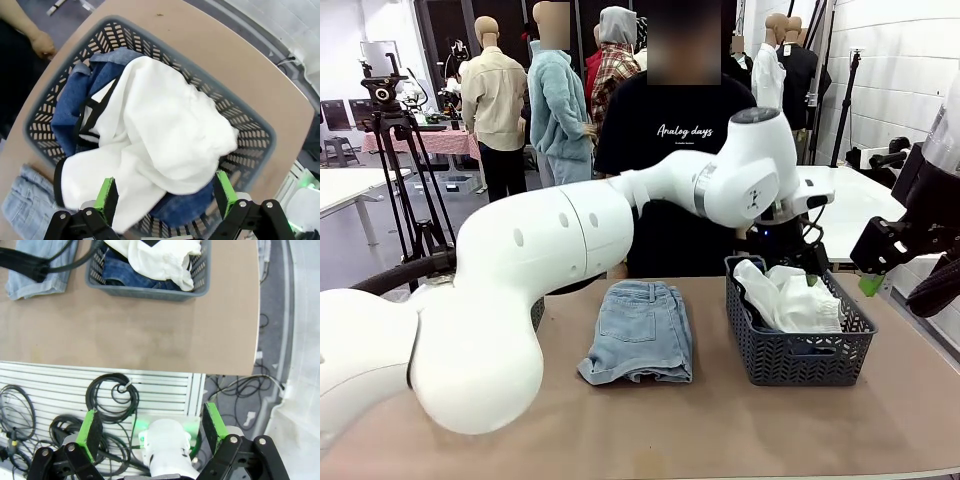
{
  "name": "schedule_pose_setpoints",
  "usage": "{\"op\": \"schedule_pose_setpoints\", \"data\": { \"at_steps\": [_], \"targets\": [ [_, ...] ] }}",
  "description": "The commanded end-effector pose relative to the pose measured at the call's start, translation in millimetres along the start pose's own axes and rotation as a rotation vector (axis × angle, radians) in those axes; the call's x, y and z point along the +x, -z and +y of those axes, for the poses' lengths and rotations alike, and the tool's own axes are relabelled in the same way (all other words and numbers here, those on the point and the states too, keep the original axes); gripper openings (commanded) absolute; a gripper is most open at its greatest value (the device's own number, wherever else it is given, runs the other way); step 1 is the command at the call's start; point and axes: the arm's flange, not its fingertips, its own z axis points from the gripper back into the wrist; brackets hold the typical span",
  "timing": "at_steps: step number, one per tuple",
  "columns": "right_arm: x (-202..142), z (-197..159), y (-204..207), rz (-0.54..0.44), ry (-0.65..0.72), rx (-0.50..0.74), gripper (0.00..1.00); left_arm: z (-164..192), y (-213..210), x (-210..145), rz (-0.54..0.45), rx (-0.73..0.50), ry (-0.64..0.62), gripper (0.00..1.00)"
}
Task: Sort the tops and bottoms.
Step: Lift clothes from the center of the table with your right hand.
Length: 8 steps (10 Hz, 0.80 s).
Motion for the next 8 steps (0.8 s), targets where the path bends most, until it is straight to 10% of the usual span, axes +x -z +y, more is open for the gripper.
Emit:
{"op": "schedule_pose_setpoints", "data": {
  "at_steps": [1,6,7,8],
  "targets": [
    [1,1,0,0.004,-0.003,0.012,1.0,-12,-37,-28,0.03,0.057,0.043,1.0],
    [1,1,0,0.004,-0.003,0.012,1.0,24,-104,-96,0.209,0.117,-0.172,1.0],
    [1,1,0,0.004,-0.003,0.012,1.0,8,-82,-6,0.127,0.074,-0.063,1.0],
    [1,1,0,0.004,-0.003,0.012,1.0,8,-82,-6,0.127,0.074,-0.063,1.0]
  ]
}}
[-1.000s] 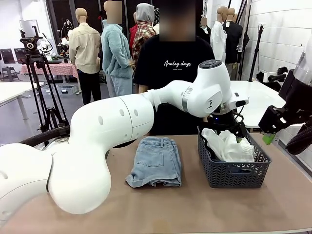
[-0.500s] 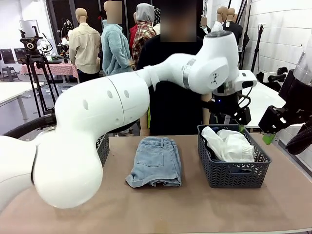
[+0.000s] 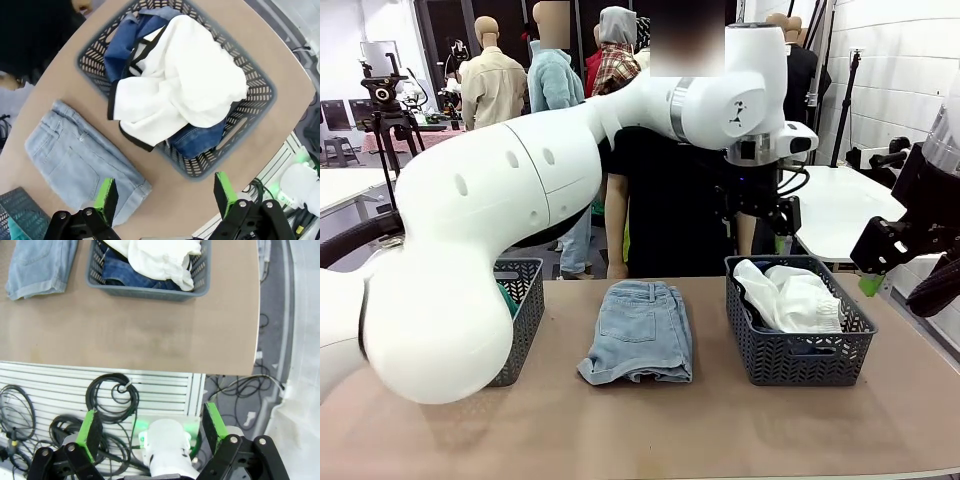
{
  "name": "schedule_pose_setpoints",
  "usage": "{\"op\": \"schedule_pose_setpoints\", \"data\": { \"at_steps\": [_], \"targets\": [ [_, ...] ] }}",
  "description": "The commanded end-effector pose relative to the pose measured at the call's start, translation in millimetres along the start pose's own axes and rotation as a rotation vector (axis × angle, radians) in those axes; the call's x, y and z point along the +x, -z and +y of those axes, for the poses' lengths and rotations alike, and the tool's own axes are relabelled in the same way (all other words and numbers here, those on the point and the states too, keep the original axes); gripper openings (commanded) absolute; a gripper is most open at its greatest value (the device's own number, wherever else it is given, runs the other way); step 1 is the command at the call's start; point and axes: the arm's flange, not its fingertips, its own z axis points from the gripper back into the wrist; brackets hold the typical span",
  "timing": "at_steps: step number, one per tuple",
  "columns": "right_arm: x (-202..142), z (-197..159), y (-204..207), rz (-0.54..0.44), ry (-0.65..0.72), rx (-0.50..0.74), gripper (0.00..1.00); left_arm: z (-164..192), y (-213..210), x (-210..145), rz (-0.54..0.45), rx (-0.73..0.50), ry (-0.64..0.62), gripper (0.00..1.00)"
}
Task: Sort the tops and bottoms.
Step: Lift clothes from the center of the table with your right hand.
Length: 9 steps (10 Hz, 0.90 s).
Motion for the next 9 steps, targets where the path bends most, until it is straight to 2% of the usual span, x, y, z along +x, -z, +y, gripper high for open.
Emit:
{"op": "schedule_pose_setpoints", "data": {
  "at_steps": [1,3,5,6,7,9],
  "targets": [
    [1,1,0,0.004,-0.004,0.012,1.0,-9,9,5,-0.039,-0.014,0.041,1.0],
    [1,1,0,0.004,-0.004,0.012,1.0,-7,5,2,-0.013,-0.007,0.014,1.0],
    [1,1,0,0.004,-0.004,0.012,1.0,17,-22,-42,0.133,0.036,-0.1,1.0],
    [1,1,0,0.004,-0.004,0.012,1.0,16,-40,-63,0.192,0.047,-0.11,1.0],
    [1,1,0,0.004,-0.004,0.012,1.0,12,-59,-84,0.306,0.049,-0.138,1.0],
    [1,1,0,0.004,-0.004,0.012,1.0,16,-74,-121,0.428,0.001,-0.217,1.0]
  ]
}}
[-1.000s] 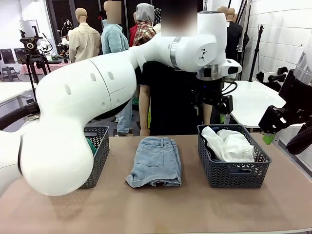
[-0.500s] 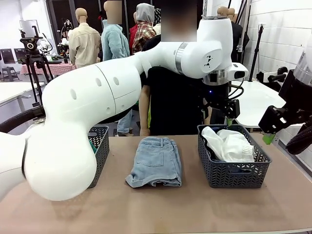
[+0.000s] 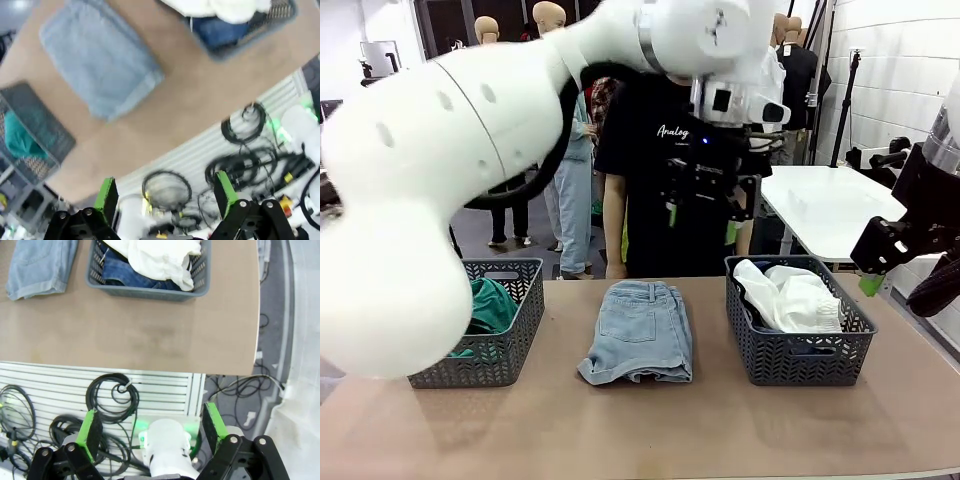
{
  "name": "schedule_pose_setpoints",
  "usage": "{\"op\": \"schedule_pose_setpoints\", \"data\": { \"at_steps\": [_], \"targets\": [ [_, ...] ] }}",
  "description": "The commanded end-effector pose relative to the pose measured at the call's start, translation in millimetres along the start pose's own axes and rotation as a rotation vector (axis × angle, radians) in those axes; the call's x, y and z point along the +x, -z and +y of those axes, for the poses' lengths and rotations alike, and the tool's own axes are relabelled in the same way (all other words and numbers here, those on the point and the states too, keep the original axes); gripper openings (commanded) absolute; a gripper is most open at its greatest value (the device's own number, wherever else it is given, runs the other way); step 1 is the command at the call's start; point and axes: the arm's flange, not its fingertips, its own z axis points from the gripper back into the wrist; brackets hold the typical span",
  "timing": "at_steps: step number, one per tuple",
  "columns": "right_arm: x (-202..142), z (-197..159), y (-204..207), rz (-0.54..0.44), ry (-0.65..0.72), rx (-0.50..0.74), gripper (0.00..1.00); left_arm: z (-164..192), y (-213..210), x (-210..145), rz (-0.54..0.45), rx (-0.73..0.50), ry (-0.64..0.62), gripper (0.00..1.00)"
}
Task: Sort the tops and bottoms.
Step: Lift clothes from the center of the table with your right hand.
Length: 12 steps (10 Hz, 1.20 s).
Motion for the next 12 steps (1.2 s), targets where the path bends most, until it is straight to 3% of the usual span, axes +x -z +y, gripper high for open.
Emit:
{"op": "schedule_pose_setpoints", "data": {
  "at_steps": [1,3,4,5,9,11,12],
  "targets": [
    [1,1,0,0.004,-0.004,0.012,1.0,13,34,-53,0.11,-0.099,-0.062,1.0],
    [1,1,0,0.004,-0.004,0.012,1.0,18,41,-85,0.234,-0.201,-0.075,1.0],
    [1,1,0,0.004,-0.004,0.012,1.0,17,35,-81,0.126,-0.128,-0.222,1.0],
    [1,1,0,0.004,-0.004,0.012,1.0,3,-4,-32,0.203,-0.107,-0.04,1.0],
    [1,1,0,0.004,-0.004,0.012,1.0,2,-3,-30,0.205,-0.124,-0.07,1.0],
    [1,1,0,0.004,-0.004,0.012,1.0,36,-4,-83,0.063,-0.136,-0.152,1.0],
    [1,1,0,0.004,-0.004,0.012,1.0,57,-2,-117,0.072,-0.051,-0.196,1.0]
  ]
}}
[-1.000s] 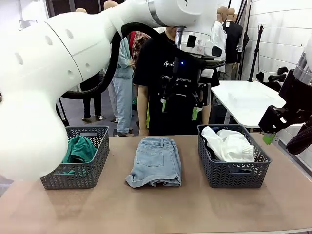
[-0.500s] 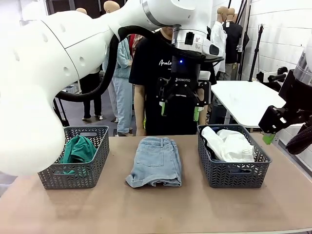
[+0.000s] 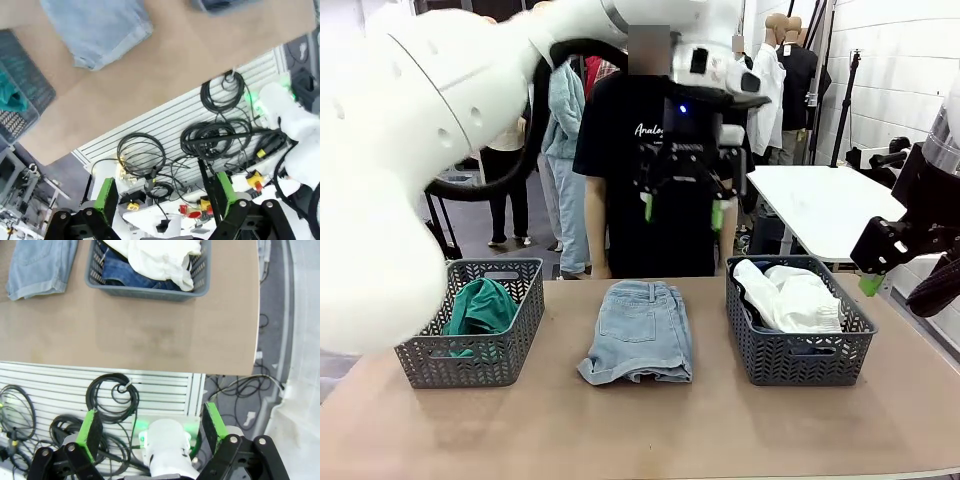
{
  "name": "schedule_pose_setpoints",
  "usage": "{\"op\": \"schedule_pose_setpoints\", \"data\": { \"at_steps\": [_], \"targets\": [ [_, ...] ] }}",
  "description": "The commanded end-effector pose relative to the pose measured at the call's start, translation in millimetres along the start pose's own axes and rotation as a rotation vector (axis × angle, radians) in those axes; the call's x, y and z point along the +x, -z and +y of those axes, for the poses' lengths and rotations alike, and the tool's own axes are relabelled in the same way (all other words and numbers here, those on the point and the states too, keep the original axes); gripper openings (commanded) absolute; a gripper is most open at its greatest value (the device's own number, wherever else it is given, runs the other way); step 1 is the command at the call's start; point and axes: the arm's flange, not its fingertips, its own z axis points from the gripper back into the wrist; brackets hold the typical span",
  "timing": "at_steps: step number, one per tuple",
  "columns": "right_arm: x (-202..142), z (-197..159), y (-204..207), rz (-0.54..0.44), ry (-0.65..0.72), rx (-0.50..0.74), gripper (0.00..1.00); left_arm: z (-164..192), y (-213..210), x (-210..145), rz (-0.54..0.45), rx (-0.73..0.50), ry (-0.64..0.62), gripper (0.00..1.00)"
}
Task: Sort the tops and bottoms.
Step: Lift clothes from the center of the table with your right hand.
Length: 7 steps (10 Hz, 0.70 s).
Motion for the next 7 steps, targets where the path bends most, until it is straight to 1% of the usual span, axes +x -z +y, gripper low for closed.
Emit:
{"op": "schedule_pose_setpoints", "data": {
  "at_steps": [1,2,3,4,5,6,7],
  "targets": [
    [1,1,0,0.005,-0.004,0.012,1.0,61,49,-90,-0.046,0.022,-0.042,1.0],
    [1,1,0,0.005,-0.004,0.012,1.0,77,60,-106,-0.039,0.069,-0.033,1.0],
    [1,1,0,0.005,-0.004,0.012,1.0,94,75,-117,-0.047,0.088,-0.074,1.0],
    [1,1,0,0.005,-0.004,0.012,1.0,111,93,-125,0.067,0.009,-0.114,1.0],
    [1,1,0,0.005,-0.004,0.012,1.0,120,111,-139,0.341,-0.04,-0.208,1.0],
    [1,1,0,0.005,-0.004,0.012,1.0,132,122,-152,0.404,-0.054,-0.28,1.0],
    [1,1,0,0.005,-0.004,0.012,1.0,143,129,-171,0.406,-0.076,-0.35,1.0]
  ]
}}
